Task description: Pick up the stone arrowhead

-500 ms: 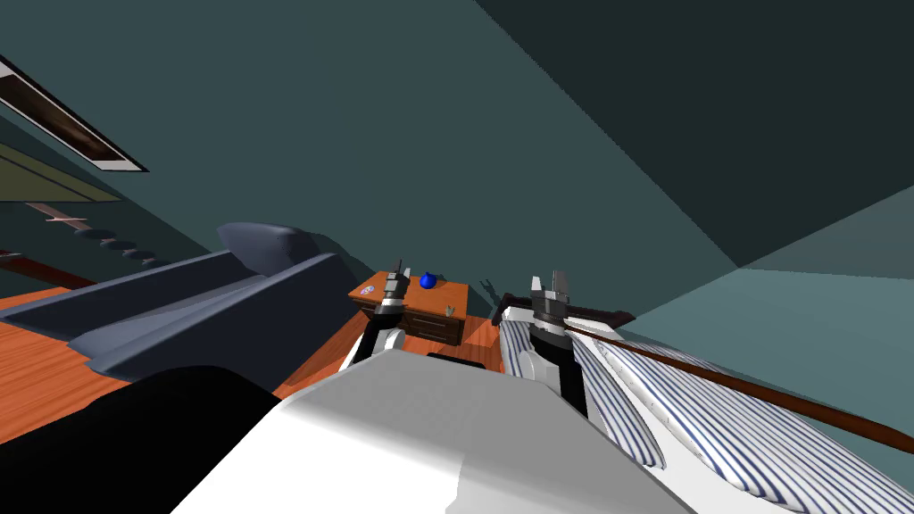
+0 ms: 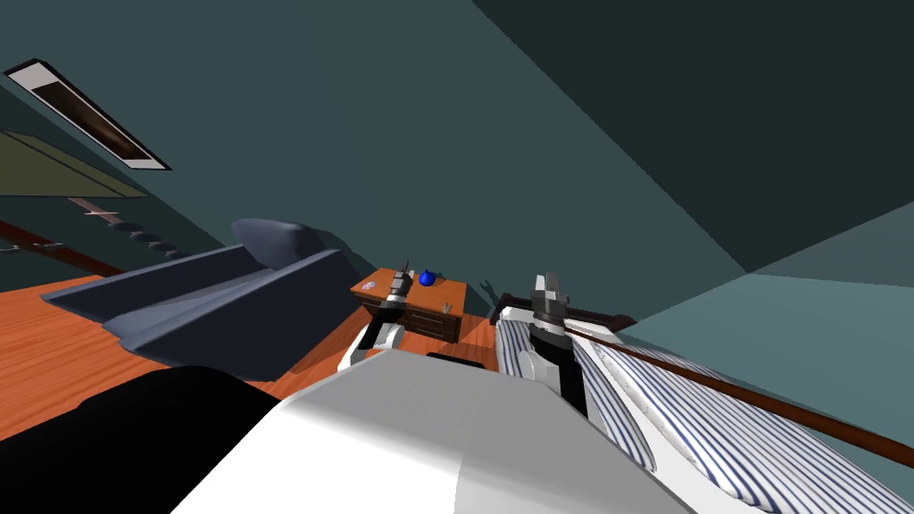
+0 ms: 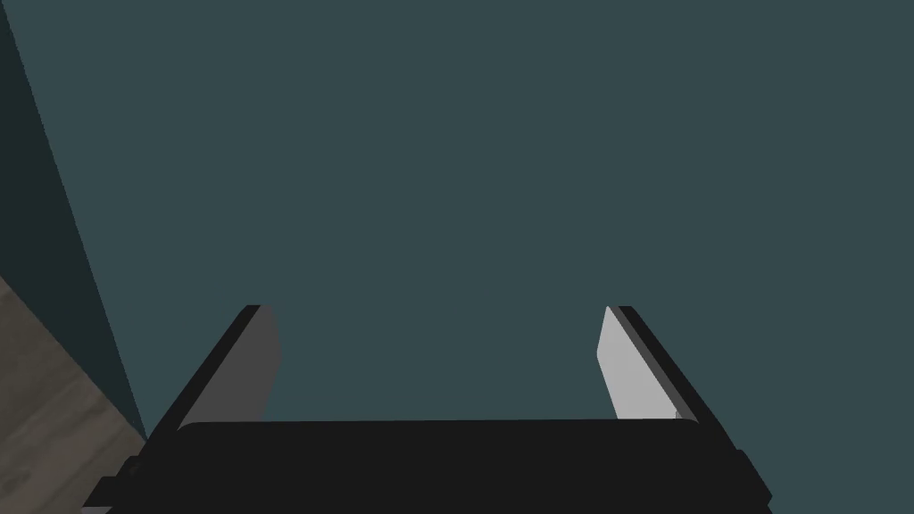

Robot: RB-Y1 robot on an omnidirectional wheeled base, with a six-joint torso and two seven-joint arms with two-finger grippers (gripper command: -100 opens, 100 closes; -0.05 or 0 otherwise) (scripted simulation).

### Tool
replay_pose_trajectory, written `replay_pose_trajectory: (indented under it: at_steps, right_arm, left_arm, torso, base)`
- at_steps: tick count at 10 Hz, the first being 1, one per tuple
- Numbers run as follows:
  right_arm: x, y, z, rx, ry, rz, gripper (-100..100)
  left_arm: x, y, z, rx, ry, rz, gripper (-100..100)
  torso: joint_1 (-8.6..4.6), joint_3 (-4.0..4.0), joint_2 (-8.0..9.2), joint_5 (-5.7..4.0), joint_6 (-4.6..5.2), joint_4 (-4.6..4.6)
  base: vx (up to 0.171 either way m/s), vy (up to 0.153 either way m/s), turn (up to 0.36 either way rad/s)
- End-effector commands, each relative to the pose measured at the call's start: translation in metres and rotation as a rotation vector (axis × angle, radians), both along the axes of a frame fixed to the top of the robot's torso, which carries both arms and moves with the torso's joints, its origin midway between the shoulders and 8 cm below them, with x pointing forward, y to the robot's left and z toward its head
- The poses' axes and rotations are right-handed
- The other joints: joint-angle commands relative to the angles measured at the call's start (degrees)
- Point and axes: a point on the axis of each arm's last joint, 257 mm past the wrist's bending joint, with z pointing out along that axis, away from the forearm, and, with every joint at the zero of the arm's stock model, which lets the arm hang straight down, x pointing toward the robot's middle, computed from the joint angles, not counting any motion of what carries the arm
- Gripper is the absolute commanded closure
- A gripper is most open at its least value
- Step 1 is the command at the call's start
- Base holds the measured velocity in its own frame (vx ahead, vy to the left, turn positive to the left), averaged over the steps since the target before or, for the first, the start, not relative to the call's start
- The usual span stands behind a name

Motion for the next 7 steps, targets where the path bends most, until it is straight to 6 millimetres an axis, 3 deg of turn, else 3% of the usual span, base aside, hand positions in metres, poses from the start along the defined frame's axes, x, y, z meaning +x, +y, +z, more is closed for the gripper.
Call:
replay_pose_trajectory:
  at_steps: [1,4,6,7]
  right_arm:
    - [0.0,0.0,0.0,0.0,0.0,0.0,0]
    - [0.0,0.0,0.0,0.0,0.0,0.0,0]
    - [0.0,0.0,0.0,0.0,0.0,0.0,0]
    - [0.0,0.0,0.0,0.0,0.0,0.0,0]
  left_arm:
    - [0.012,0.003,-0.018,-0.003,0.053,-0.008,-100]
    - [0.041,0.016,-0.051,-0.03,0.154,-0.008,-100]
    - [0.051,0.023,-0.071,-0.048,0.207,-0.002,-100]
    - [0.051,0.023,-0.071,-0.048,0.207,-0.002,-100]
  torso:
    - [0.0,0.0,0.0,0.0,0.0,0.0]
    - [-0.14,-0.01,-0.02,-0.03,0.01,-0.01]
    - [0.01,-0.06,-0.11,-0.01,0.01,-0.02]
    - [0.11,-0.08,-0.13,0.02,0.0,-0.03]
  base:
    - [-0.033,-0.153,0.072]
    - [-0.037,-0.158,0.08]
    - [-0.012,-0.097,0.037]
    - [-0.009,-0.073,0.029]
